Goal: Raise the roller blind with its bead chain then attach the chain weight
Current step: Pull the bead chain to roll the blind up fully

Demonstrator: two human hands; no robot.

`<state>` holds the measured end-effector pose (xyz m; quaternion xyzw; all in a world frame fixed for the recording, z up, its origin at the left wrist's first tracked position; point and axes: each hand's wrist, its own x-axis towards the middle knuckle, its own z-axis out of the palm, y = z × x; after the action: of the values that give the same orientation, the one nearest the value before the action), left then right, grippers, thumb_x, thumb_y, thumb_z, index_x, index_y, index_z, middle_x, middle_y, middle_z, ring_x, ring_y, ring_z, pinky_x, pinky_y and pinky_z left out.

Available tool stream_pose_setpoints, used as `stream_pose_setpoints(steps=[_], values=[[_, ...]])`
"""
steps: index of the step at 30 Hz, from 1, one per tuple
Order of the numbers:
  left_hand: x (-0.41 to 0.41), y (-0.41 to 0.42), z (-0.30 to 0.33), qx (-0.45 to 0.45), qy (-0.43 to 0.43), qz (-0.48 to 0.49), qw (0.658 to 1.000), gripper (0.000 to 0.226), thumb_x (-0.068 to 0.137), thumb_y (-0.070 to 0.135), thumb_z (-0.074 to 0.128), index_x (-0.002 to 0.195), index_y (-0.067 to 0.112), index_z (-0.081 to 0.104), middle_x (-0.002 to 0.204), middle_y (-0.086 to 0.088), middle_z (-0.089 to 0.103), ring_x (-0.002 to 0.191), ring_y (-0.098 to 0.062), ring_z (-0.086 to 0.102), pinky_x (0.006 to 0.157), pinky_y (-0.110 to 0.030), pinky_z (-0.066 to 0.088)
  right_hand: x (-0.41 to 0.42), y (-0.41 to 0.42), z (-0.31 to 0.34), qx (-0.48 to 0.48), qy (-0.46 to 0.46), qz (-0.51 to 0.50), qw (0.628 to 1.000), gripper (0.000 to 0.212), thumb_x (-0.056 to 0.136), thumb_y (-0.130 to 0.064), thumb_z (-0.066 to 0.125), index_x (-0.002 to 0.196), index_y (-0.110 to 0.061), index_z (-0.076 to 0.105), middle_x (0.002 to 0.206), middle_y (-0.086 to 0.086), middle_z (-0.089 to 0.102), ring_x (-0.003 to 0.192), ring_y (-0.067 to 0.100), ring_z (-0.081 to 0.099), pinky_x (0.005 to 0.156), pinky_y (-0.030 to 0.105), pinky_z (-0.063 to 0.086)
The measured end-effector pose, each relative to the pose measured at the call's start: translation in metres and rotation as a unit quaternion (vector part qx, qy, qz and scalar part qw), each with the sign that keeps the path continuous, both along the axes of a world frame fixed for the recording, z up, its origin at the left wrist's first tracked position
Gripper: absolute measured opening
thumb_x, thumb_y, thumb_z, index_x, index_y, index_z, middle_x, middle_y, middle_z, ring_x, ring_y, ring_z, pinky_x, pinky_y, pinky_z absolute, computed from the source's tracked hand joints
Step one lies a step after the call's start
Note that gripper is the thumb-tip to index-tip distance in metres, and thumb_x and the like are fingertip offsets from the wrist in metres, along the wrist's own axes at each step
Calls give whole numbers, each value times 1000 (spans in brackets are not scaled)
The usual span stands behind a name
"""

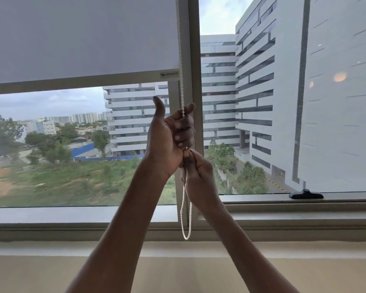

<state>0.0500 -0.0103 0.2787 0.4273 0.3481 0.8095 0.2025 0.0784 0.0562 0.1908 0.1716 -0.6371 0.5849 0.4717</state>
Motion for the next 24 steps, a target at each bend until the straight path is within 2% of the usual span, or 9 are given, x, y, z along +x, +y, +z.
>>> stream_pose_setpoints(steps=[3, 8, 12, 14, 16, 17, 19, 21, 24], values=[[2, 1, 1, -6, 0, 28, 1000, 54, 99, 59, 29, 69, 20, 51, 48, 11, 25, 41, -6, 11, 36, -20, 11, 1, 1, -1, 13, 8, 5, 1000, 38, 103, -5, 39, 66, -13, 41, 58, -7, 32, 51, 1, 25, 47, 13, 24], [4, 7, -1, 12, -10, 70, 997, 39, 103, 39, 39, 72, 21, 53, 44, 13, 26, 33, 0, 16, 32, -17, 11, 1, 2, -1, 12, 8, -1, 1000, 40, 103, -4, 40, 65, -19, 38, 58, -10, 31, 51, 1, 23, 47, 13, 23], [4, 13, -5, 39, -7, 99, 994, 38, 103, 37, 41, 71, 20, 52, 43, 13, 28, 32, 0, 17, 31, -16, 12, -2, 11, -3, 6, -15, 18, 1000, 35, 103, -8, 41, 68, -6, 42, 54, -3, 32, 46, 3, 25, 43, 16, 24], [4, 15, -8, 53, -10, 112, 992, 38, 103, 36, 43, 69, 20, 52, 41, 13, 28, 31, 0, 17, 30, -17, 12, -3, 18, -5, 1, -42, 64, 997, 35, 104, -13, 42, 70, -3, 43, 50, 0, 34, 40, 4, 27, 38, 18, 24], [3, 16, -12, 69, -15, 118, 990, 40, 102, 35, 44, 66, 21, 52, 41, 13, 26, 31, 0, 16, 29, -17, 11, -2, 27, -8, -5, -76, 152, 986, 35, 104, -22, 42, 71, -9, 45, 48, -2, 38, 38, 6, 27, 37, 19, 24], [2, 16, -14, 78, -16, 120, 990, 40, 102, 35, 45, 65, 21, 53, 41, 13, 26, 31, 1, 16, 29, -17, 11, -1, 32, -9, 3, -97, 186, 978, 34, 102, -29, 43, 74, -11, 46, 50, -4, 40, 40, 7, 29, 39, 19, 25], [0, 16, -19, 93, -13, 133, 987, 41, 101, 35, 47, 63, 22, 54, 41, 14, 26, 31, 1, 17, 28, -15, 14, 0, 40, -9, 49, -136, 179, 973, 36, 100, -40, 42, 84, -8, 51, 60, -2, 49, 50, 11, 38, 48, 24, 32], [-2, 16, -28, 104, -12, 163, 981, 43, 101, 34, 49, 60, 22, 55, 42, 13, 28, 31, 0, 18, 29, -15, 17, 2, 46, -4, 94, -154, 144, 973, 36, 97, -39, 40, 98, -7, 54, 76, 2, 58, 66, 16, 50, 60, 29, 41], [-3, 18, -55, 89, -5, 205, 975, 41, 95, 39, 53, 57, 23, 59, 43, 9, 34, 36, -7, 27, 33, -18, 24, 5, 52, 15, 66, -148, 183, 970, 35, 88, -31, 39, 109, -8, 55, 88, 2, 61, 76, 12, 57, 69, 26, 46]])
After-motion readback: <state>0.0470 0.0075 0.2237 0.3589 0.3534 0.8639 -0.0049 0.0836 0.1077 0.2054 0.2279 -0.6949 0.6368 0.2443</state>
